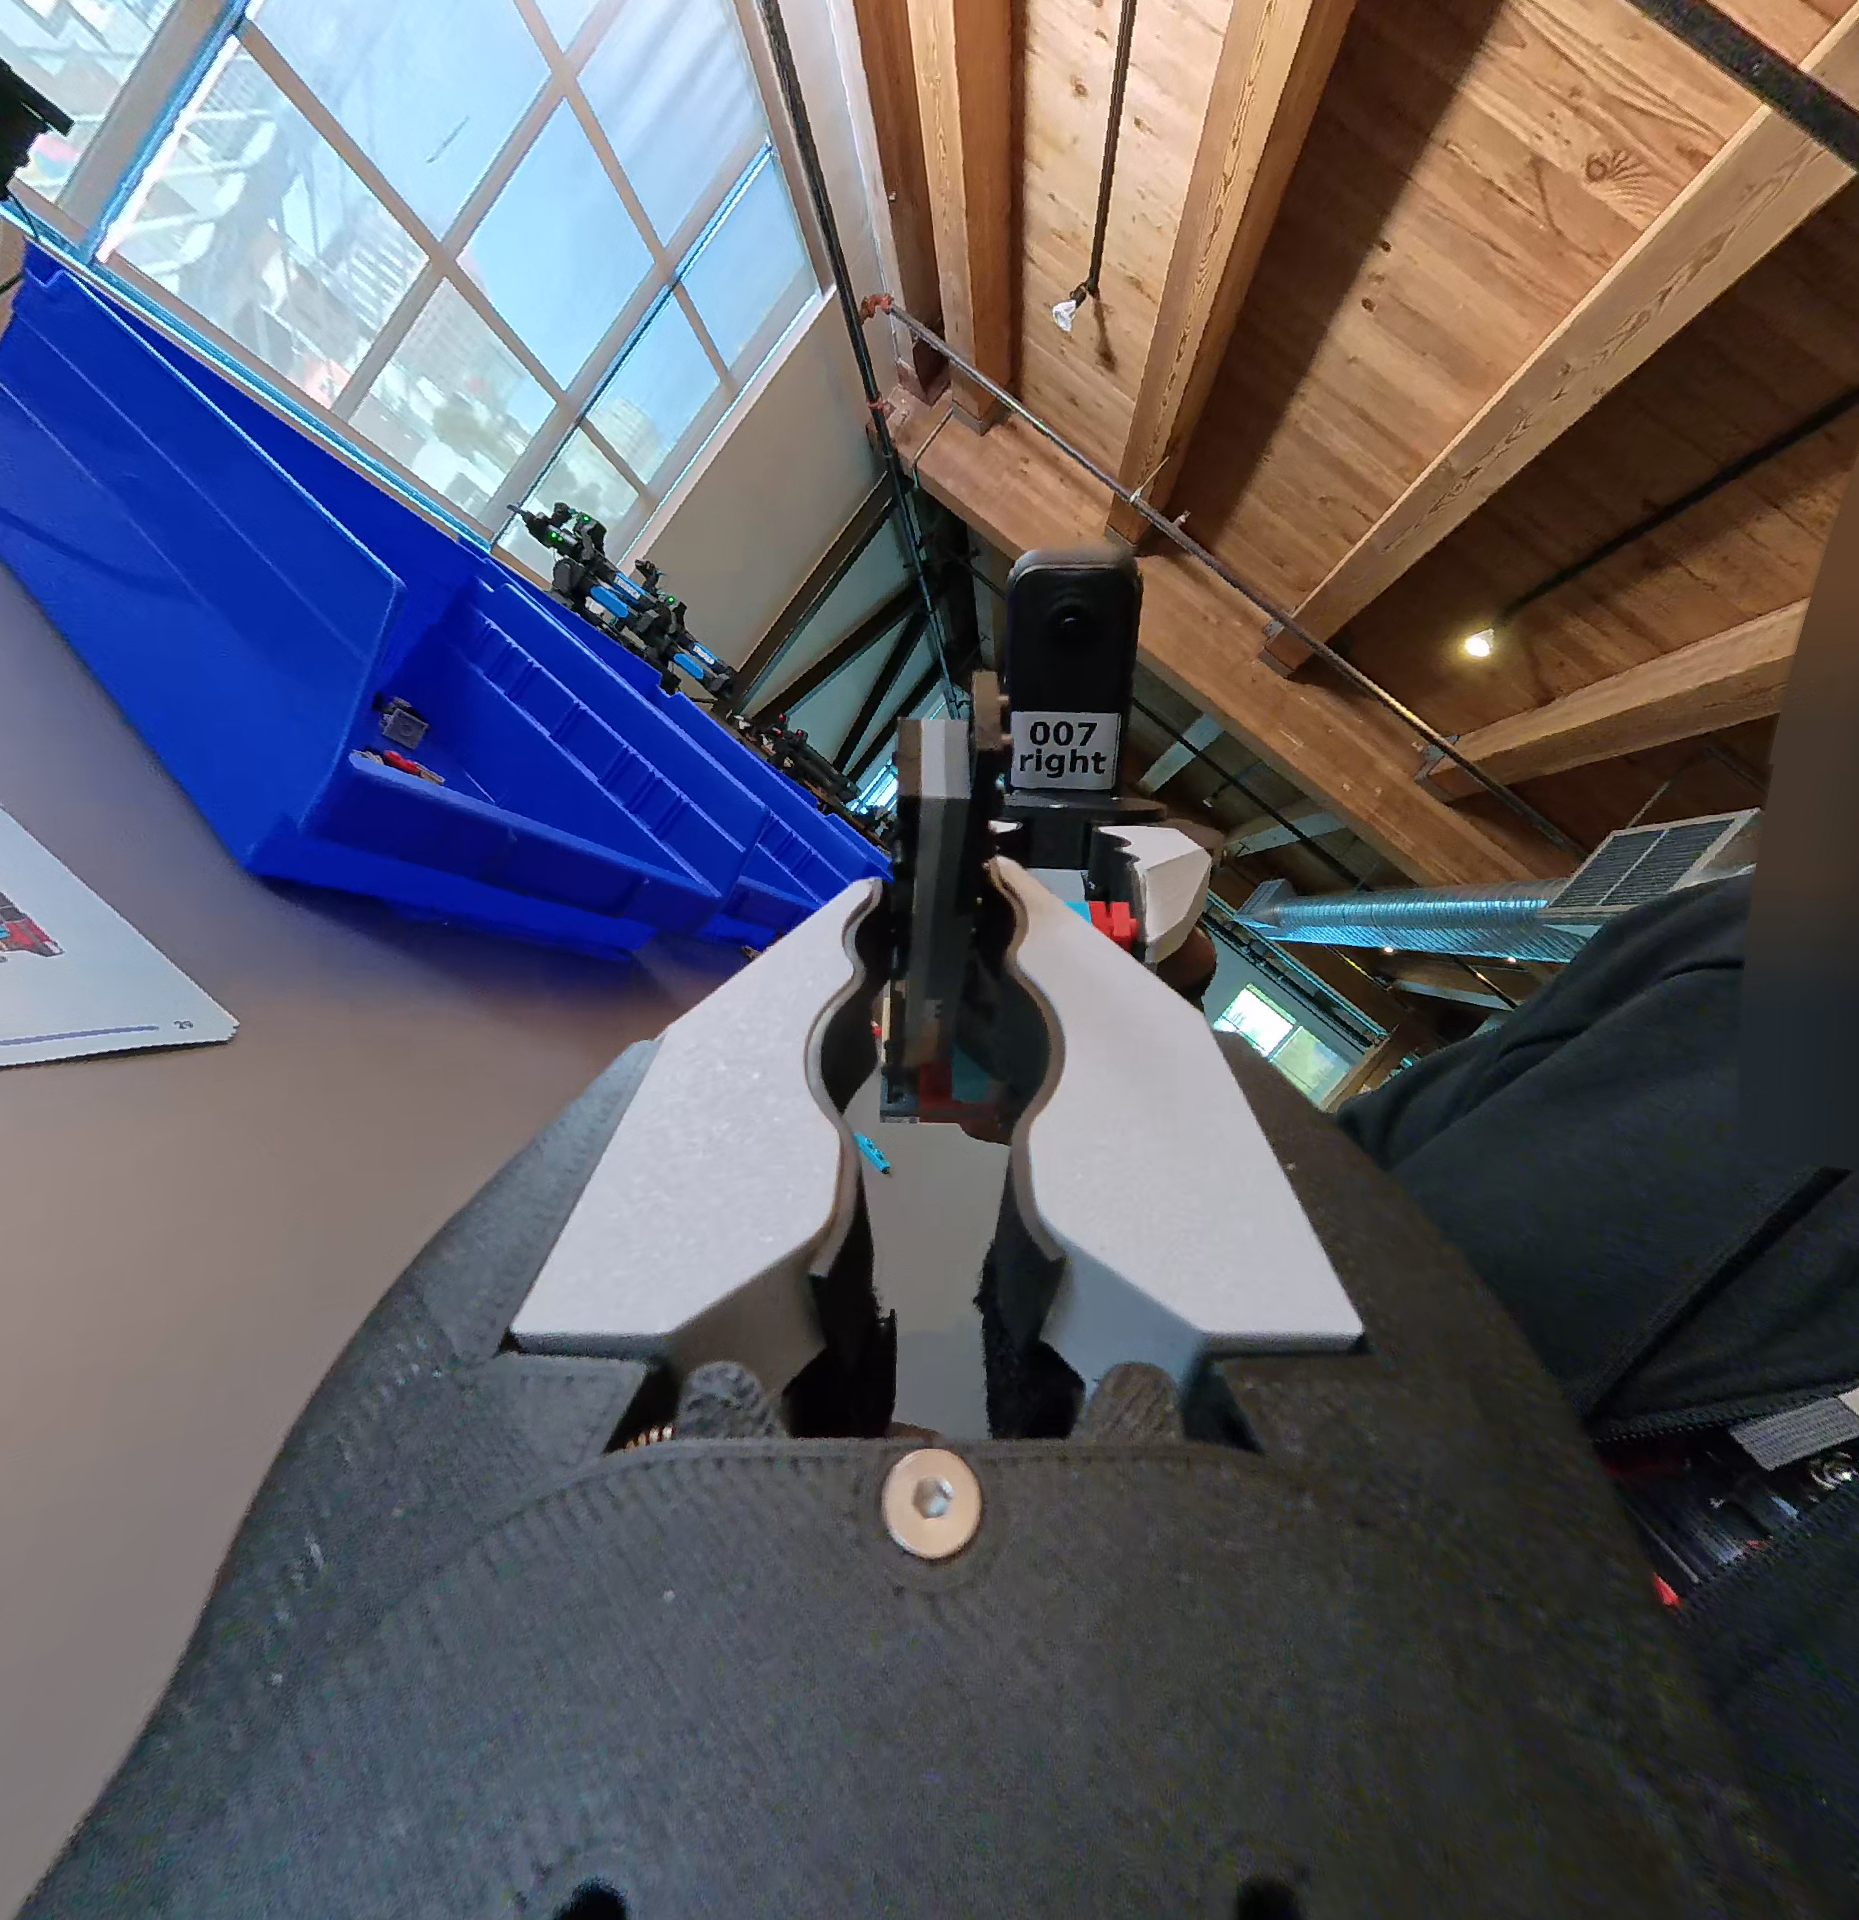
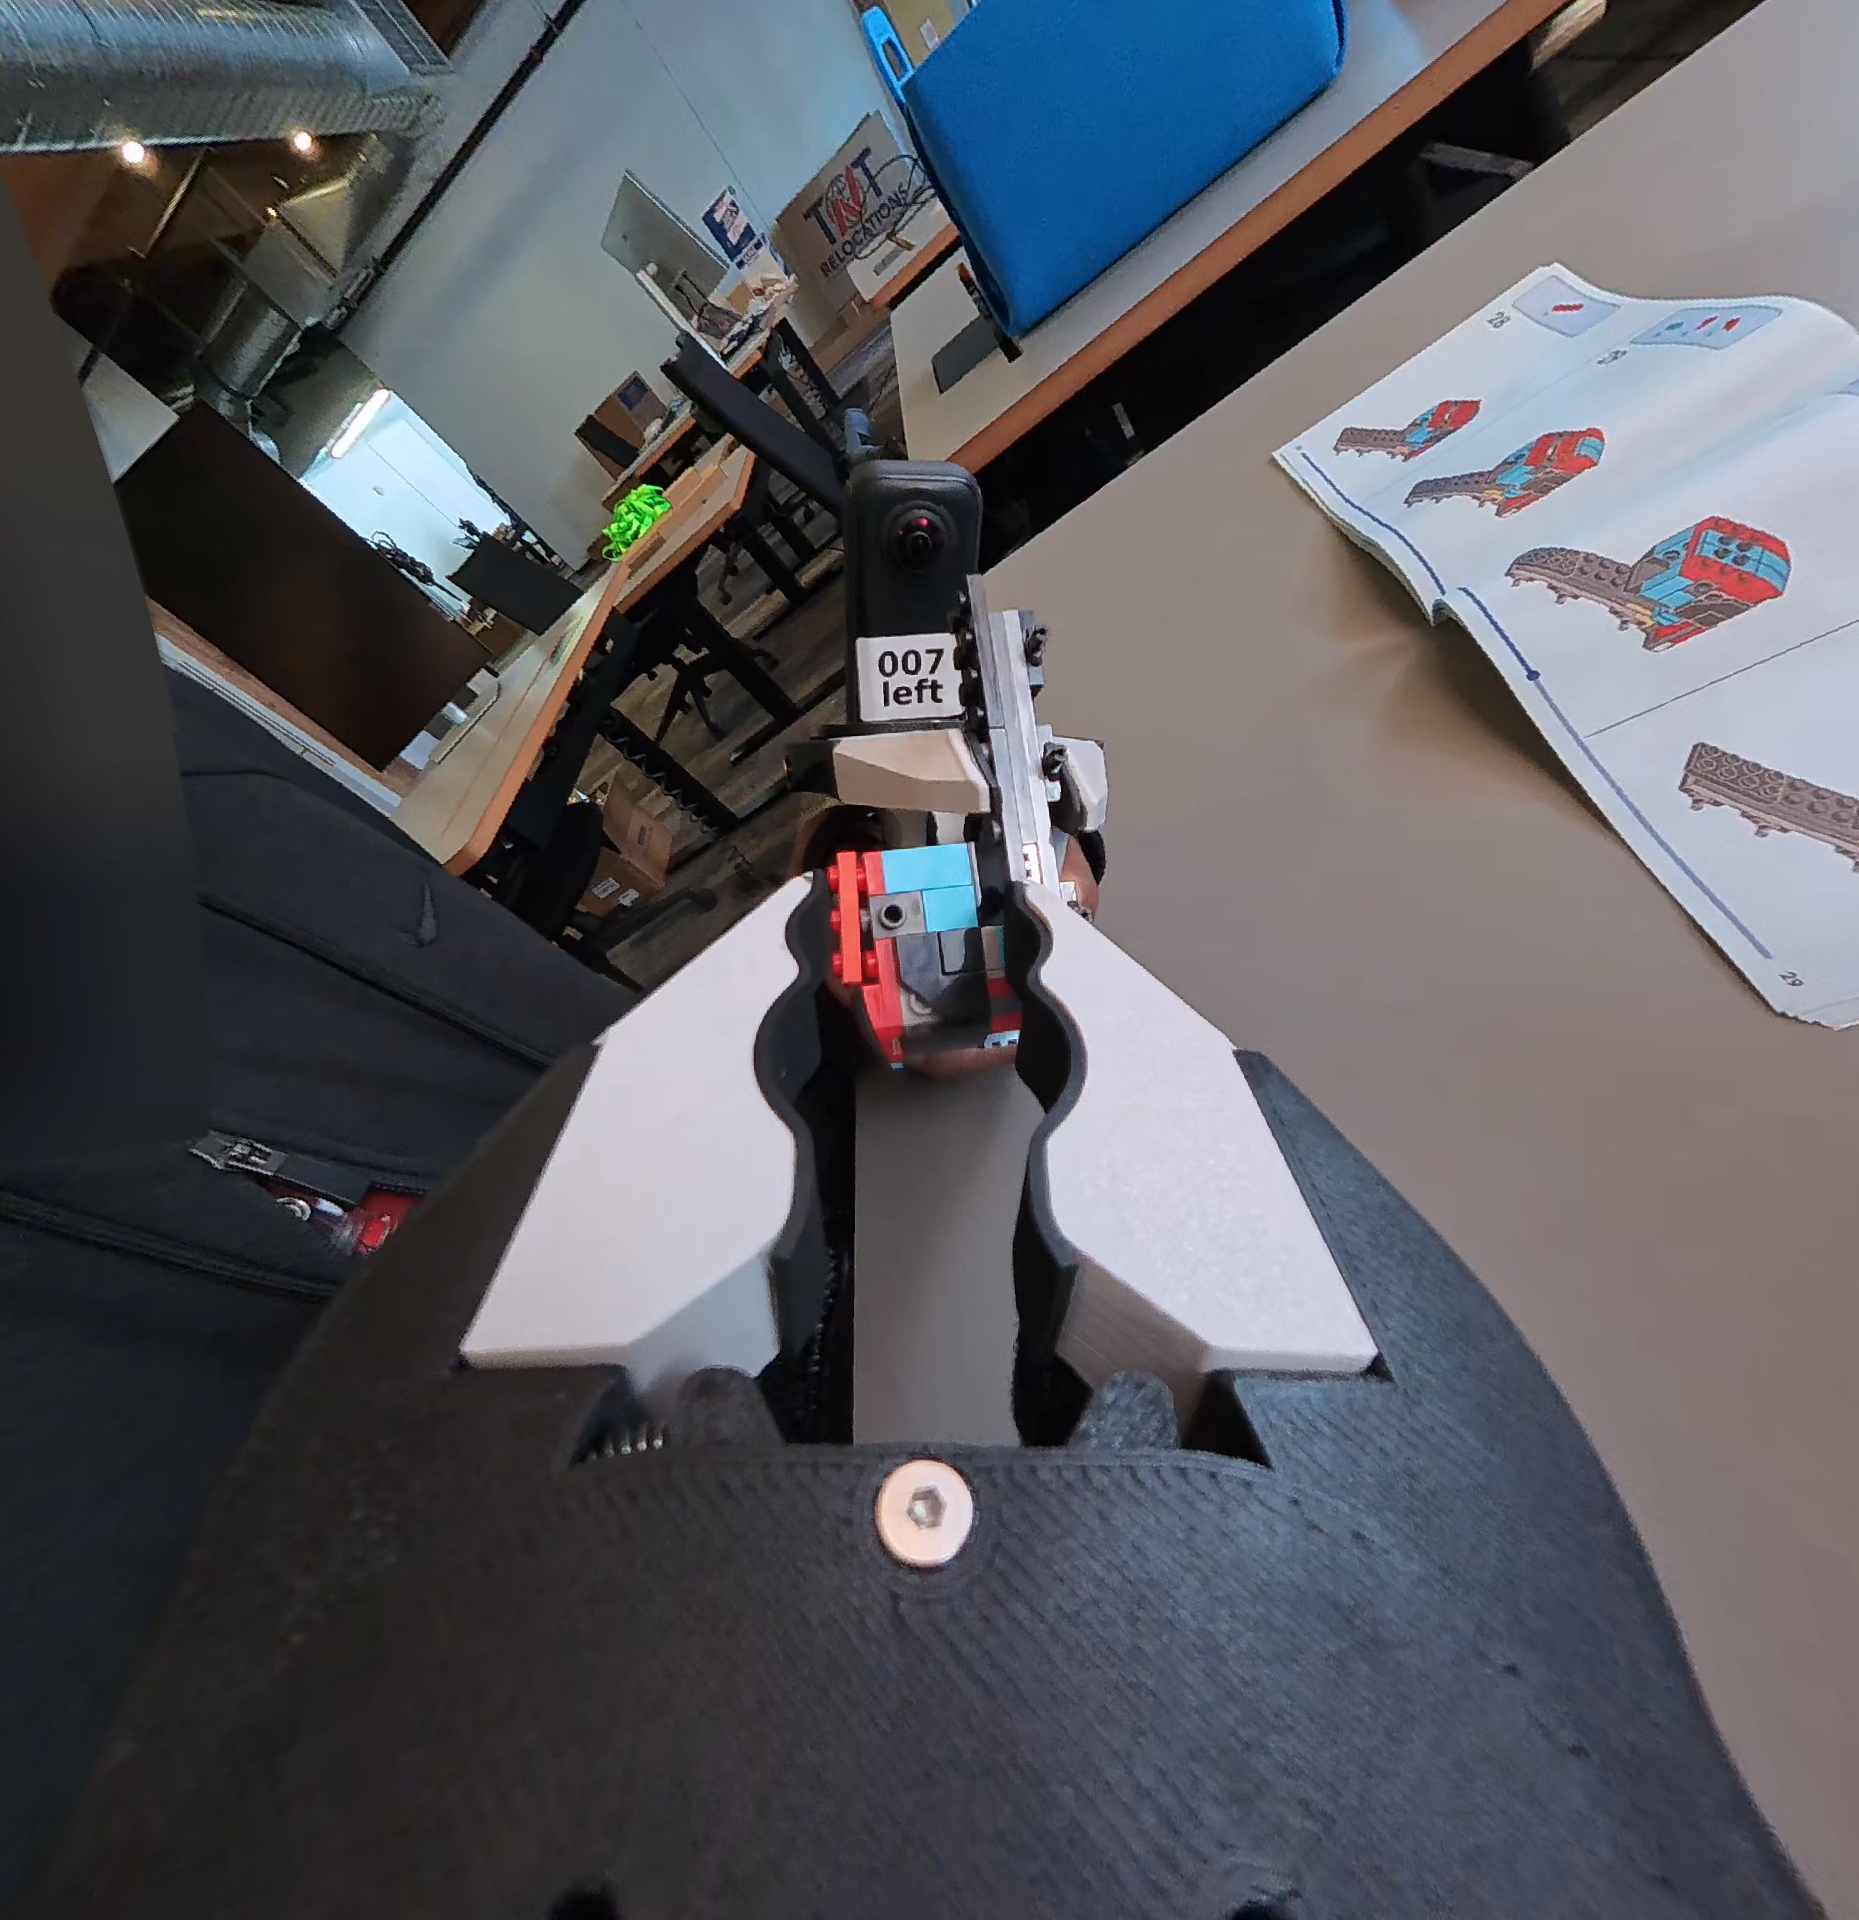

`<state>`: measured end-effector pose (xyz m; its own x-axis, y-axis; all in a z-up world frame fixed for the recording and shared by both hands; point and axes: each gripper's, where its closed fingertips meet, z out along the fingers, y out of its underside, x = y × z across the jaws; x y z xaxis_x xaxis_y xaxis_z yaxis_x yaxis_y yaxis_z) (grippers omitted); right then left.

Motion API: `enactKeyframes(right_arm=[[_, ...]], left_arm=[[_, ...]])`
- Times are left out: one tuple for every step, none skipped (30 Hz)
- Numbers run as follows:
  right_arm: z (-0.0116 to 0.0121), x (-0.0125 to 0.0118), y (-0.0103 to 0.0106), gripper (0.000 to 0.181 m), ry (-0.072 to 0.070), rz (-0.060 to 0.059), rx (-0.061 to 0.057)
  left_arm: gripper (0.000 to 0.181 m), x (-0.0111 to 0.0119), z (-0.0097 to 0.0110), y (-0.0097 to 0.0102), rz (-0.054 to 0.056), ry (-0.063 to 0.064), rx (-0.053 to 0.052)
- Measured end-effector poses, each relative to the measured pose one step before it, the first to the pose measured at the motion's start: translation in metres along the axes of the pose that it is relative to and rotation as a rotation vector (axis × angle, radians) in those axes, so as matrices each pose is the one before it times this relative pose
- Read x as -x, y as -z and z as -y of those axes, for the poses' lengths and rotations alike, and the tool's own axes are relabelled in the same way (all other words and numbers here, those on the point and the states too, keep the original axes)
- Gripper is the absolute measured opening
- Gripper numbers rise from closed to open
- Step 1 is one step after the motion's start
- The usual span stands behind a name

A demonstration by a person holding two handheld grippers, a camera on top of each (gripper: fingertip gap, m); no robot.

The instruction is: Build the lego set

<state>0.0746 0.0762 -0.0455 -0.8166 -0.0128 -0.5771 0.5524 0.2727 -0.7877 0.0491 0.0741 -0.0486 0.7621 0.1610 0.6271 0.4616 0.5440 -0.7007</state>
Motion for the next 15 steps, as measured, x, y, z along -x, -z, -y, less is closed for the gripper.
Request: enactKeyframes(right_arm=[[0.00013, 0.00043, -0.00014, 0.033, 0.0034, 0.0012, -0.0007], [0.00044, 0.00021, -0.00013, 0.033, 0.0033, 0.0008, -0.0022], [0.0004, 0.00014, -0.00004, 0.033, 0.0021, 0.0006, -0.0023], [0.00032, 0.00039, -0.00004, 0.033, 0.0015, 0.0015, -0.0021], [0.00018, 0.00009, -0.00016, 0.033, 0.0014, 0.0004, -0.0009], [0.00011, -0.00007, -0.00007, 0.033, -0.0017, -0.0004, -0.001], [0.00021, -0.00023, -0.0002, 0.032, -0.0035, 0.0002, -0.0015], [0.00029, -0.00026, -0.00019, 0.032, -0.0028, -0.0003, -0.0026], [0.00013, -0.00015, -0.00022, 0.032, -0.0038, -0.0004, -0.0005], [0.00014, 0.00016, -0.00023, 0.032, -0.0031, 0.0008, 0.0003], [0.0002, 0.00026, -0.00016, 0.032, -0.0024, 0.0009, -0.0001], [0.00036, 0.0003, -0.00015, 0.032, -0.0011, 0.0008, -0.0013], [0.00033, 0.00034, -0.00006, 0.032, -0.0017, 0.0017, -0.0014], [0.00035, 0.00029, -0.00017, 0.032, -0.0015, 0.0025, -0.0015], [0.00044, 0.00037, 0.0, 0.032, -0.0053, 0.0041, -0.0032]], left_arm=[[0.016, -0.00037, 0.00027, 0.00015, -0.0014, -0.0012, -0.0017], [0.016, -0.00032, 0.00046, 0.00014, -0.0014, -0.0005, -0.0023], [0.016, -0.00022, 0.00037, -0.00005, -0.0012, -0.0001, -0.0026], [0.016, -0.00025, 0.00029, 0.0001, -0.0017, 0.0006, -0.0021], [0.016, -0.00024, 0.00021, 0.00003, -0.0013, 0.0001, -0.0014], [0.016, 0.00007, 0.00012, 0.00007, 0.0007, -0.0005, -0.0008], [0.016, 0.00021, 0.00025, 0.0001, 0.0012, -0.0001, -0.001], [0.016, 0.00022, 0.00034, 0.00016, 0.0011, 0.0006, -0.0017], [0.016, 0.00015, 0.0002, 0.00014, 0.0011, 0.0003, -0.0015], [0.016, 0.00006, 0.00017, 0.00016, 0.0004, -0.0007, -0.0007], [0.016, -0.00012, 0.00021, 0.00016, -0.0003, -0.0014, -0.0009], [0.016, -0.00034, 0.00035, 0.00011, -0.0007, -0.0012, -0.0017], [0.016, -0.00036, 0.00041, 0.00006, -0.0014, -0.0003, -0.0023], [0.016, -0.00029, 0.00032, 0.00008, -0.0018, -0.0001, -0.0018], [0.016, -0.00041, 0.00029, -0.00001, -0.002, 0.0, -0.0015]])
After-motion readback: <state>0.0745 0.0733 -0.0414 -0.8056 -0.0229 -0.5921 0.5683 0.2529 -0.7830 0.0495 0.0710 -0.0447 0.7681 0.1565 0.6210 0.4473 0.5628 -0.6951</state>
